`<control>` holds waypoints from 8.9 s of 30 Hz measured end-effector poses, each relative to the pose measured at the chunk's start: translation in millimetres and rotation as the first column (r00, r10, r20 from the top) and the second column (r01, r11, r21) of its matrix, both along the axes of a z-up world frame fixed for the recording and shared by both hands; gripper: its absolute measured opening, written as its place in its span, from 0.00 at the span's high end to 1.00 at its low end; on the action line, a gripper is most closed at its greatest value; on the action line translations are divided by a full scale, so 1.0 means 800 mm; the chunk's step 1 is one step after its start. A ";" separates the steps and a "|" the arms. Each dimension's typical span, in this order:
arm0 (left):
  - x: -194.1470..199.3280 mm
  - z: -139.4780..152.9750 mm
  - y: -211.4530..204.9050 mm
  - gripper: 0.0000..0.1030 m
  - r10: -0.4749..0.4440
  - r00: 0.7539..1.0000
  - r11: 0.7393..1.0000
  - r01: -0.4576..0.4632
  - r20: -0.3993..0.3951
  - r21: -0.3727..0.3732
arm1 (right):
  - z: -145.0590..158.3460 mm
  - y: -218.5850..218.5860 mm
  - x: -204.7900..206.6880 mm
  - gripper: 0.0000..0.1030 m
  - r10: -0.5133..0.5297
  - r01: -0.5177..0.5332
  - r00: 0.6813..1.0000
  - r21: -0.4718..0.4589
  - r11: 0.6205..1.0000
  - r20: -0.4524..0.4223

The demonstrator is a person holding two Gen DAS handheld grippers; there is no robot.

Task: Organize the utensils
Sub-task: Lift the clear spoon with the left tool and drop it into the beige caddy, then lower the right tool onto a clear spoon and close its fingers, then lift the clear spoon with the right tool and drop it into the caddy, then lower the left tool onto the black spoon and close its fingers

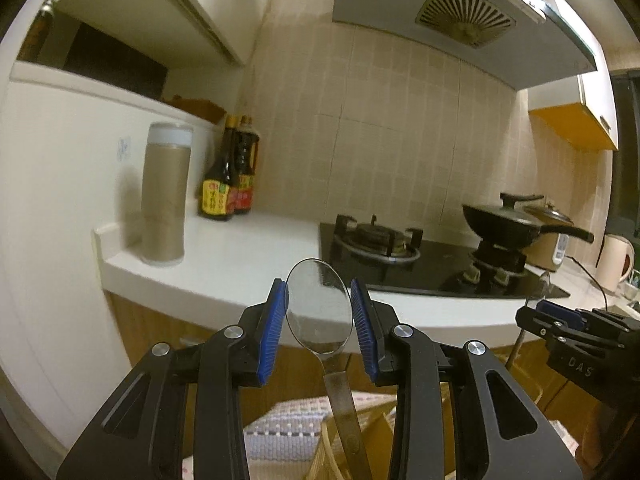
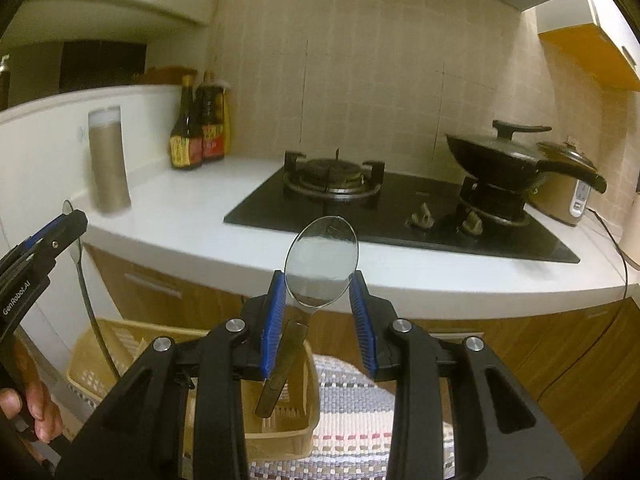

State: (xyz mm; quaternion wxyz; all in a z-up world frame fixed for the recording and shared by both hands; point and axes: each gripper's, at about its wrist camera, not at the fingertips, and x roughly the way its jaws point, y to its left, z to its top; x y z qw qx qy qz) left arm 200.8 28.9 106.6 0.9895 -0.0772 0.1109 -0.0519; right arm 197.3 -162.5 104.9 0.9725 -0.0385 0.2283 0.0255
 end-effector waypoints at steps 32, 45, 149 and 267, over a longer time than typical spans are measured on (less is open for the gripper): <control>-0.116 0.006 0.008 0.45 -0.224 0.942 0.972 0.196 -0.251 -0.132 | 0.007 -0.044 -0.125 0.39 0.050 -0.035 0.976 0.074 0.997 -0.211; -0.099 -0.106 -0.024 0.44 -0.334 0.721 0.942 0.258 -0.606 -0.213 | -0.139 -0.059 -0.091 0.41 0.152 -0.014 0.741 0.212 0.977 -0.654; -0.002 0.068 -0.072 0.69 -0.138 0.990 0.983 0.132 0.037 0.125 | 0.073 -0.020 -0.014 0.72 0.105 -0.104 0.995 0.096 0.990 0.003; -0.115 -0.189 -0.052 0.67 -0.118 0.653 0.919 0.358 -0.748 0.167 | -0.223 0.159 -0.088 0.71 0.177 -0.311 0.520 0.008 0.950 -0.836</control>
